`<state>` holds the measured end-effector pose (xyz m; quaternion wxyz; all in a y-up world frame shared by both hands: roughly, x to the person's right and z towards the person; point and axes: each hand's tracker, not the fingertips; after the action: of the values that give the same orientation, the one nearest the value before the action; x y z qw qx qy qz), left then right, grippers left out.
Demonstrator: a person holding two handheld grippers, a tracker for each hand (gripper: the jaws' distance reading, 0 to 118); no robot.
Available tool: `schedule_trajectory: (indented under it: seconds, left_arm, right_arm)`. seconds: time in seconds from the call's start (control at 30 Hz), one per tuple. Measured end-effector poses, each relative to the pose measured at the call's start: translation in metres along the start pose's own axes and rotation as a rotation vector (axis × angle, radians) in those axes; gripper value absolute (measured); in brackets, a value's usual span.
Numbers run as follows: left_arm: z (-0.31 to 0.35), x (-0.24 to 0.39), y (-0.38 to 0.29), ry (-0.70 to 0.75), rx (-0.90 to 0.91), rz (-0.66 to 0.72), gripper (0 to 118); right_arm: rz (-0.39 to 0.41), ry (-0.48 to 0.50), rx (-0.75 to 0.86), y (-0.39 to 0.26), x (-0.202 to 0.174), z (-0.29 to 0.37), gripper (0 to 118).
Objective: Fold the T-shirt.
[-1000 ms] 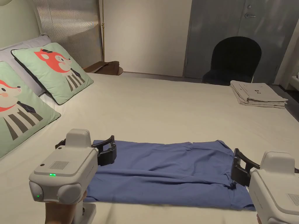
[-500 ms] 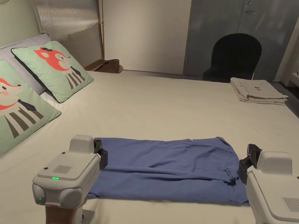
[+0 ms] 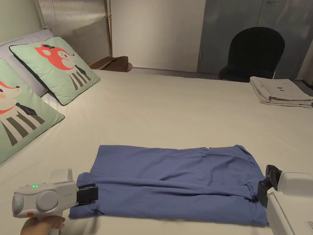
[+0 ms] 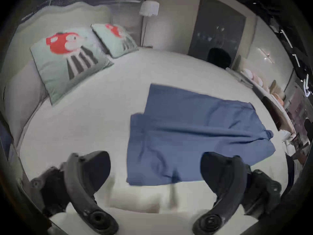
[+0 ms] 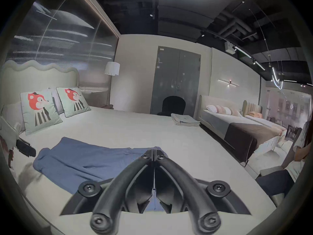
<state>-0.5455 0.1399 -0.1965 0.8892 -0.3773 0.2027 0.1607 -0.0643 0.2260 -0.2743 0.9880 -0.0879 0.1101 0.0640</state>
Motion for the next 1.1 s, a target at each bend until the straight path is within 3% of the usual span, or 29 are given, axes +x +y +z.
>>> schedule_trajectory:
  seconds: [0.13, 0.23, 0.4, 0.43, 0.63, 0.67, 0.77, 0.8, 0.9, 1.1]
  left_arm:
    - [-0.022, -0.003, -0.013, 0.044, -0.076, -0.029, 107]
    - [-0.035, 0.002, -0.022, 0.043, -0.106, -0.045, 93]
    - [-0.042, 0.012, -0.032, -0.033, -0.117, -0.045, 13]
    - [-0.040, 0.016, -0.031, -0.049, -0.107, -0.044, 7]
    - [-0.032, 0.025, -0.026, -0.032, -0.073, -0.093, 5]
    - [-0.029, 0.023, -0.026, -0.046, -0.063, -0.089, 4]
    - [-0.022, 0.021, -0.022, -0.068, -0.045, -0.082, 4]
    - [-0.020, 0.021, -0.020, -0.074, -0.042, -0.084, 4]
    - [-0.017, 0.022, -0.019, -0.081, -0.031, -0.092, 4]
    - [-0.012, 0.025, -0.020, -0.080, -0.034, -0.102, 4]
  right_arm:
    - [0.000, 0.003, -0.029, -0.008, -0.002, -0.011, 0]
    - [0.001, 0.010, -0.049, -0.013, -0.003, -0.015, 0]
    - [0.001, 0.009, -0.078, -0.020, 0.002, -0.017, 0]
    - [-0.001, 0.005, -0.085, -0.021, 0.004, -0.018, 0]
    - [-0.085, -0.037, -0.243, -0.044, 0.030, -0.040, 4]
    - [-0.124, -0.045, -0.280, -0.052, 0.037, -0.048, 23]
    - [-0.183, -0.058, -0.456, -0.077, 0.055, -0.078, 98]
    - [-0.189, -0.075, -0.483, -0.086, 0.058, -0.086, 107]
    - [-0.177, -0.097, -0.563, -0.105, 0.060, -0.104, 106]
    - [-0.217, -0.050, -0.626, -0.127, 0.051, -0.122, 103]
